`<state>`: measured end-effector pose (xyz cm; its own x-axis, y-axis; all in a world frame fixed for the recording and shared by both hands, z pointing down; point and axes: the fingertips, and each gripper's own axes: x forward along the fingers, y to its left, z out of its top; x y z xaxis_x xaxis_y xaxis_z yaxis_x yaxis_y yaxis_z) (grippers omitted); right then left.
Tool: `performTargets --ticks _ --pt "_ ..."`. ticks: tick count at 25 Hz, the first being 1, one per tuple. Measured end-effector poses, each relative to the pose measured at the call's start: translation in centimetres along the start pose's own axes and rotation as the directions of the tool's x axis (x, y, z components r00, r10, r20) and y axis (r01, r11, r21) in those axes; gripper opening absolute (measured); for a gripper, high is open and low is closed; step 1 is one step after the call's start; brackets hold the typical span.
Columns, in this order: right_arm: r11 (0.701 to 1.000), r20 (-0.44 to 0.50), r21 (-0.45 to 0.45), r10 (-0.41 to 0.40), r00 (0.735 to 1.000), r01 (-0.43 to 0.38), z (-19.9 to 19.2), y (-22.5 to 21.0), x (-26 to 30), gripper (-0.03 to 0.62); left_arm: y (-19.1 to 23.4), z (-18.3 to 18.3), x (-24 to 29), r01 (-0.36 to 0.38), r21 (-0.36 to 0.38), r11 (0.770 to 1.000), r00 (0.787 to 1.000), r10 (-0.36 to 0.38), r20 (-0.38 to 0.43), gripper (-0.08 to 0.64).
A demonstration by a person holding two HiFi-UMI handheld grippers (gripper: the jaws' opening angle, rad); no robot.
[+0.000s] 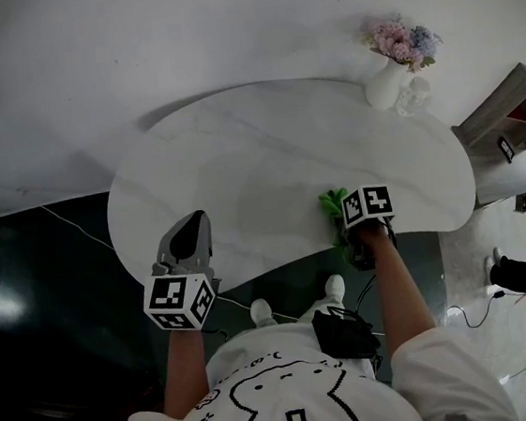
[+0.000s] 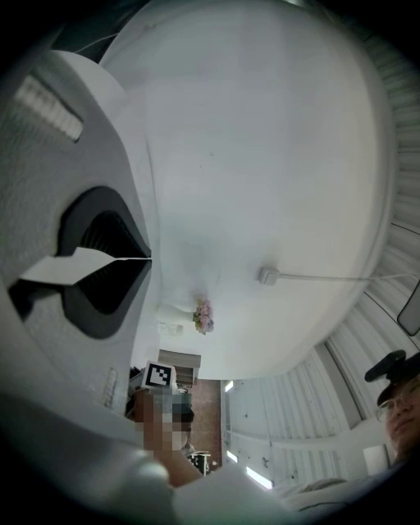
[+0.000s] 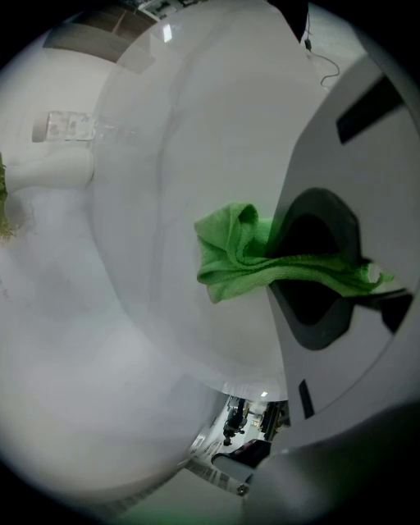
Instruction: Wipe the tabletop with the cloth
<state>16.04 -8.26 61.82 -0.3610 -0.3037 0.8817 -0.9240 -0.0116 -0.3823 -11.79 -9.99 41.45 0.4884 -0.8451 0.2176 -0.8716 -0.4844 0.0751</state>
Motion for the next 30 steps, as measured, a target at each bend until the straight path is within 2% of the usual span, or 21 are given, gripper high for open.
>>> performTargets --ticks 9,17,27,30 --pt "0.998 -0.017 -0.02 0.06 0.998 -0.061 -0.9 4.1 1.5 0.042 1.8 -0.5 -1.9 -0.034 -0.025 0.999 0.999 0.035 0.015 0.021" --pt "0.996 -0.037 -0.058 0.067 0.997 -0.069 -1.4 6.3 2.3 0.041 3.2 -0.8 -3.2 -0.06 -0.04 0.997 0.998 0.061 0.022 0.021" --pt "0.99 -0.05 -0.072 0.12 0.992 -0.123 -2.5 10.2 3.6 0.041 4.8 -0.9 -5.1 -0.081 -0.051 0.995 0.996 0.083 0.039 0.021" --pt "0.988 -0.056 -0.103 0.11 0.992 -0.115 -2.6 11.5 4.1 0.041 5.6 -0.9 -5.6 -0.093 -0.056 0.994 0.994 0.095 0.044 0.02"
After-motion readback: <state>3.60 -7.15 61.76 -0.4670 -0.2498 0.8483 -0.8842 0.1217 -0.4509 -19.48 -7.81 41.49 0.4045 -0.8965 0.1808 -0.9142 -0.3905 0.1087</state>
